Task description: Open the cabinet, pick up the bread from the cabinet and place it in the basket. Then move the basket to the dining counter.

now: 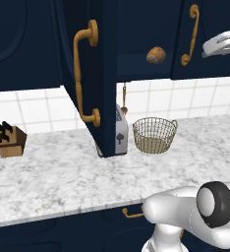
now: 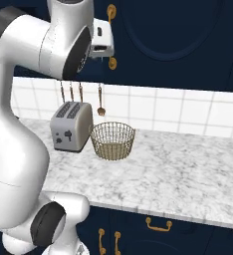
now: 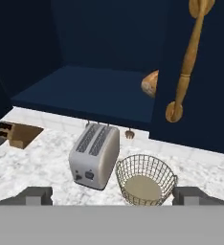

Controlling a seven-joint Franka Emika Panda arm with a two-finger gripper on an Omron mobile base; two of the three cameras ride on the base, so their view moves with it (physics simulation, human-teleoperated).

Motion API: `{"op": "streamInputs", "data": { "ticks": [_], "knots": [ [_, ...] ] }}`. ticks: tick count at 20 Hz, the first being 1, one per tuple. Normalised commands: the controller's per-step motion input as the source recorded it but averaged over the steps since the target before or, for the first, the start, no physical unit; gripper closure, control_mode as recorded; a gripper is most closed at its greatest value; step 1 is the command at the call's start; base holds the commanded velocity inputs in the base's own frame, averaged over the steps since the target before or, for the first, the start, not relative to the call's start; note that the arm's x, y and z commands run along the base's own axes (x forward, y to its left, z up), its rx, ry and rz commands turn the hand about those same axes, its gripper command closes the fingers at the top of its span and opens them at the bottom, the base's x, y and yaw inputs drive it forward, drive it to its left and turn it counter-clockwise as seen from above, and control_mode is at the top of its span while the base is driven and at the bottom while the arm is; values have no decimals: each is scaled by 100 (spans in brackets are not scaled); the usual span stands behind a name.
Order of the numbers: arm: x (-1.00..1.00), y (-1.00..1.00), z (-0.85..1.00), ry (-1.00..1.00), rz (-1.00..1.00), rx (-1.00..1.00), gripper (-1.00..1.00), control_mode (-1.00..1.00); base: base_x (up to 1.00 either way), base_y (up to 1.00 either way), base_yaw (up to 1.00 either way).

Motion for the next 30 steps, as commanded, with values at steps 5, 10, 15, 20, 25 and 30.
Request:
{"op": "streamInputs", "data": {
  "ticks": [5, 10, 15, 20, 25, 30],
  "knots": [
    [71, -15, 0, -24, -18, 0, -100, -100, 0, 0, 0],
    [93, -26, 0, -11, -11, 2, -100, -100, 0, 0, 0],
    [61, 0, 0, 0, -4, 15, -100, -100, 0, 0, 0],
    [79, -11, 0, -5, 0, 9, -100, -100, 0, 0, 0],
    [67, -24, 0, -5, 0, 2, -100, -100, 0, 0, 0],
    [52, -20, 0, -3, 0, 2, 100, -100, 0, 0, 0]
  ]
}}
